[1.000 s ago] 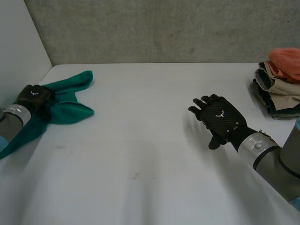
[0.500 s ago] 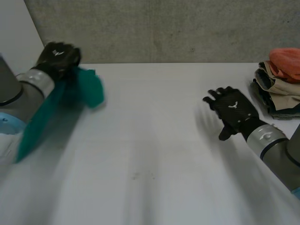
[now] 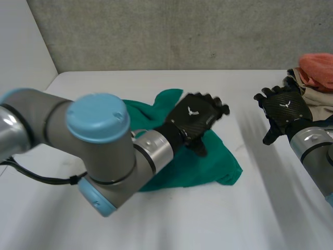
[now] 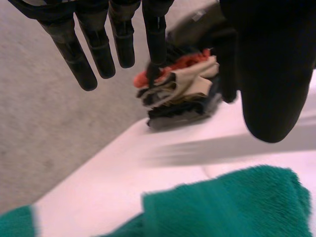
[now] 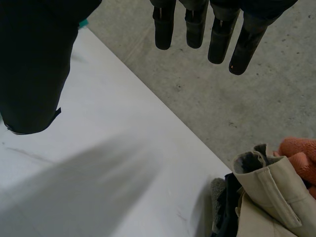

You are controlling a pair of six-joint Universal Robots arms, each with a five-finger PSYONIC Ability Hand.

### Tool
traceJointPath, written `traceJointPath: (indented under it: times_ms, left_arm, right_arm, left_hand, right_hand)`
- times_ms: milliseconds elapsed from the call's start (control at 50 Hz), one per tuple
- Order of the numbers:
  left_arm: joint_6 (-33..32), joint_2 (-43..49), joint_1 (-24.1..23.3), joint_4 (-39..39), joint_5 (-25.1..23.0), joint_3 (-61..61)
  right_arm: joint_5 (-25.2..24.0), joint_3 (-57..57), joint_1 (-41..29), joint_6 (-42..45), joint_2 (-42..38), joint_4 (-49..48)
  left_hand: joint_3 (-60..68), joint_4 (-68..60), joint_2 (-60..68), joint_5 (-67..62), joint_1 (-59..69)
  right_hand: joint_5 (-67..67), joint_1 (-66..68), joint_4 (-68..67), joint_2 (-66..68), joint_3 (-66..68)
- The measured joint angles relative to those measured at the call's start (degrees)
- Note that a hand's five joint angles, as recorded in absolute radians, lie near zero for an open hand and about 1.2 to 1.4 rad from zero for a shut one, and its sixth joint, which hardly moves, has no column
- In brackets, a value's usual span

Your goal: Fold the laundry.

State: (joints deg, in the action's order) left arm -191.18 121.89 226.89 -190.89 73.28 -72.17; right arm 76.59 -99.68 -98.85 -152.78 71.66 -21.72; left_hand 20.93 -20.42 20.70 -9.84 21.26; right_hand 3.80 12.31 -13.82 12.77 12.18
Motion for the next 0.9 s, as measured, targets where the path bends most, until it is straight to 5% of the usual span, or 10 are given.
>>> traceJointPath:
  times_ms: [240, 360, 520, 700, 900]
  left_arm:
    - [-0.2, -8.5, 6.2, 3.9, 3.0, -1.2]
    - [-1.5, -1.8, 6.7, 6.2, 3.1, 3.4]
    - [-12.6, 8.5, 8.2, 10.1, 4.6, 8.6]
    - [-22.5, 14.2, 17.5, 6.7, 6.4, 11.5]
    - [-22.6, 20.4, 22.5, 5.2, -0.3, 17.0]
  right_arm:
    - [-1.3, 1.9, -0.1, 0.5, 0.1, 8.3]
    - [-2.0, 1.7, -0.4, 0.4, 0.1, 10.1]
    - [-5.8, 0.1, -0.9, 1.1, 0.0, 10.6]
    - [-7.6, -2.0, -8.7, 3.5, 0.7, 13.2]
    - [-4.4, -0.8, -19.4, 4.5, -4.5, 8.9]
  left_hand:
    - [0.2, -0.3, 0.5, -1.5, 0.2]
    - [0.2, -1.1, 1.0, -2.3, 0.2]
    - [-2.2, 2.1, -2.1, 2.2, -2.1]
    - [-3.9, 4.0, -4.2, 4.4, -4.1]
    - [-4.0, 4.2, -4.5, 4.4, -4.1]
  right_hand:
    - [0.0, 0.0, 0.0, 0.0, 0.0]
    - [0.0, 0.0, 0.0, 0.0, 0.0]
    - [0.0, 0.0, 0.0, 0.0, 0.0]
    - [0.0, 0.0, 0.0, 0.0, 0.0]
    - [0.0, 0.0, 0.0, 0.0, 0.0]
